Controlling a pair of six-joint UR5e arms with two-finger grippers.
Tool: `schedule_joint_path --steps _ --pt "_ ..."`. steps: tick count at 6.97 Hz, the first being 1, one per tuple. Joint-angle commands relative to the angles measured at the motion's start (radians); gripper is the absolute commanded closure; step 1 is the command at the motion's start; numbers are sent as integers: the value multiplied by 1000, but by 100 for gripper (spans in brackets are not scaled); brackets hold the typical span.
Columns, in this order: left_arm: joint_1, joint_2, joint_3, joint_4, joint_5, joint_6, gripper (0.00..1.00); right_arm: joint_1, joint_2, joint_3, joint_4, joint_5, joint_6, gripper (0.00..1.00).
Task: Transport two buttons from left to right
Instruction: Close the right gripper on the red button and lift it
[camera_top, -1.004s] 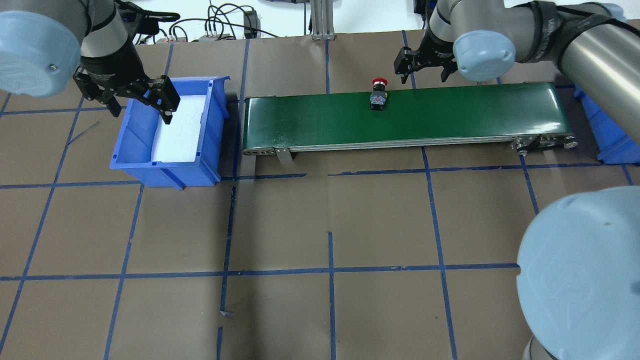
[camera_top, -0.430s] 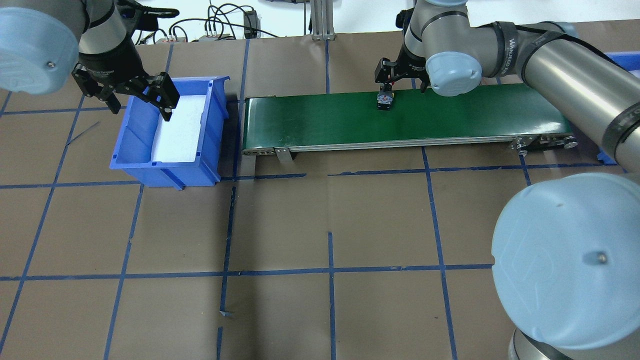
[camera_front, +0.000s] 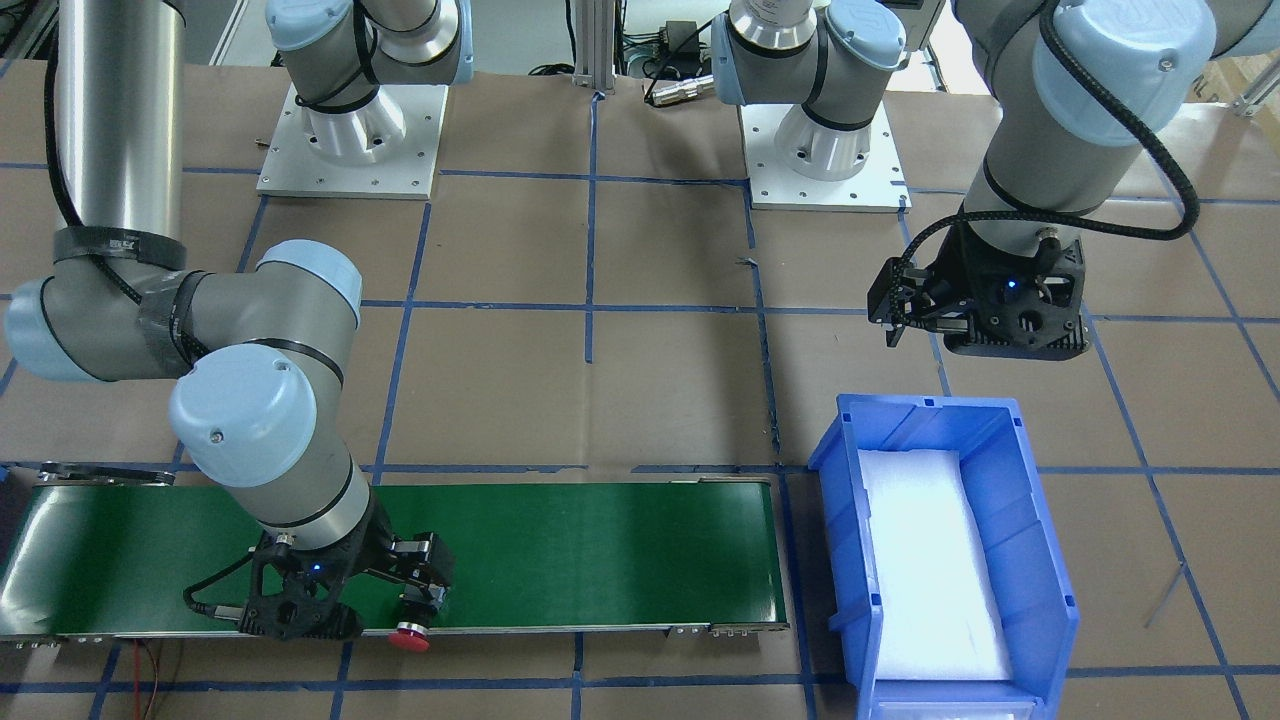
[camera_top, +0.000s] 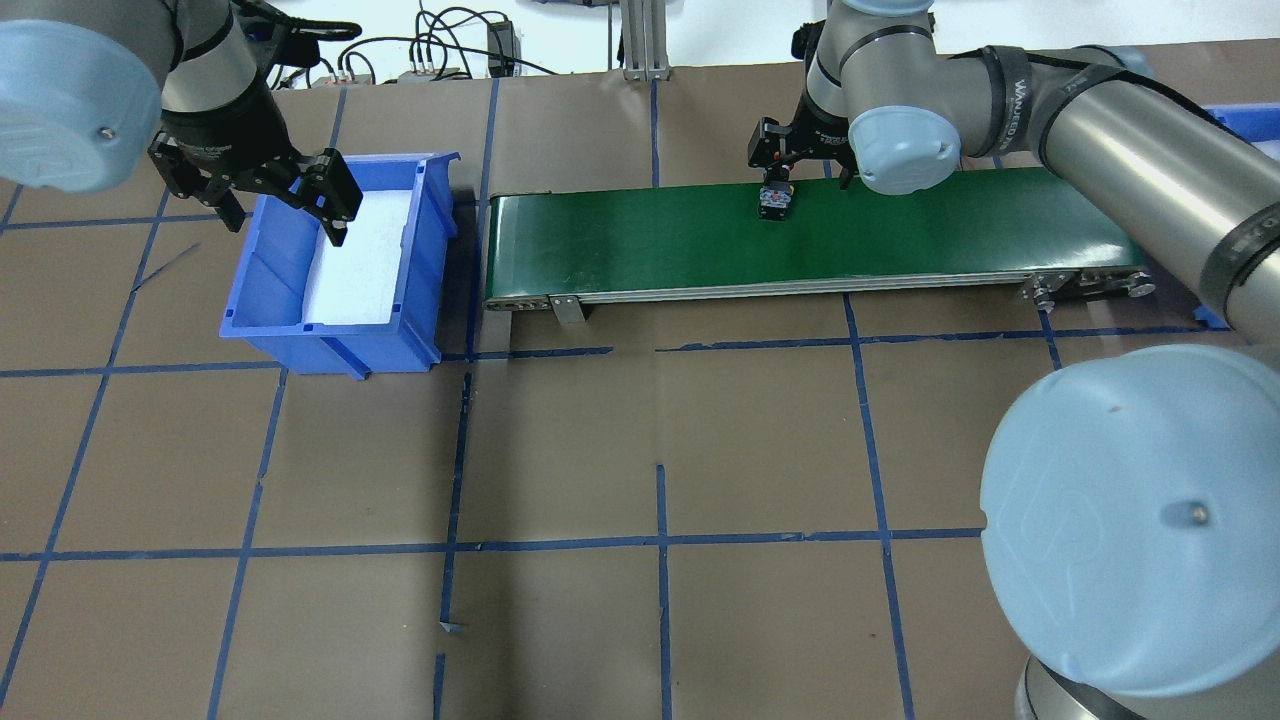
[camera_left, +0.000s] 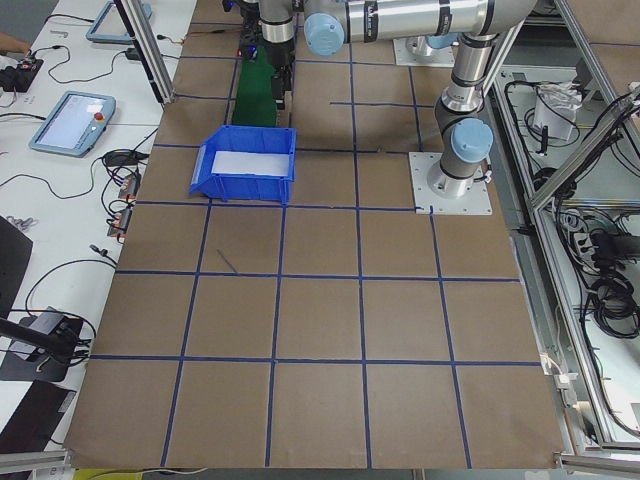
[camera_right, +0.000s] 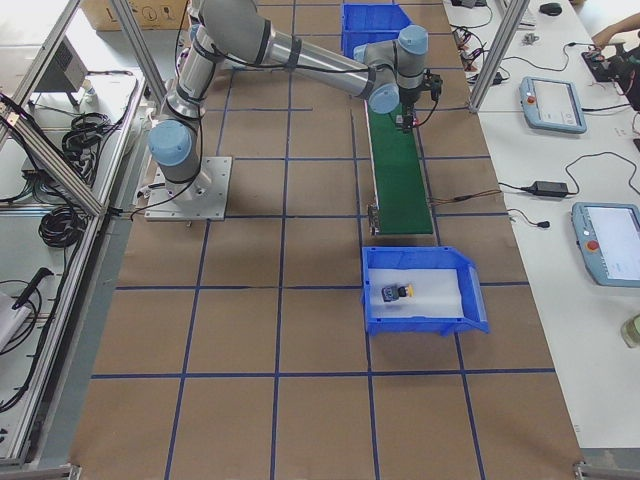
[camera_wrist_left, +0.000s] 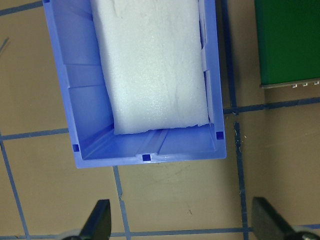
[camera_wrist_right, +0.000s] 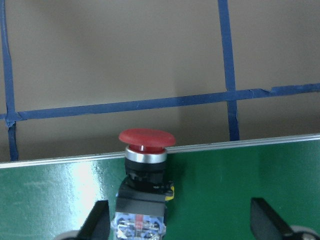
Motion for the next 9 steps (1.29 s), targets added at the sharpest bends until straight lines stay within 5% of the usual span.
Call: schedule_joint_path --steps 1,2,4,5,6,9 --pt "-9 26 -1 -5 -2 1 0 1 16 -3 -4 3 2 2" --pt "-15 30 3 -5 -5 -4 0 1 31 -11 -7 5 0 4" --pt "-77 41 0 -5 -2 -127 0 -4 69 -49 -2 3 -4 35" --pt "-101 18 -1 3 -11 -171 0 -8 71 -62 5 5 -12 74" --pt "-102 6 22 3 -13 -171 0 -15 66 -63 14 5 -16 90" --pt "-115 9 22 6 -16 -157 0 -88 39 -97 109 1 -186 91"
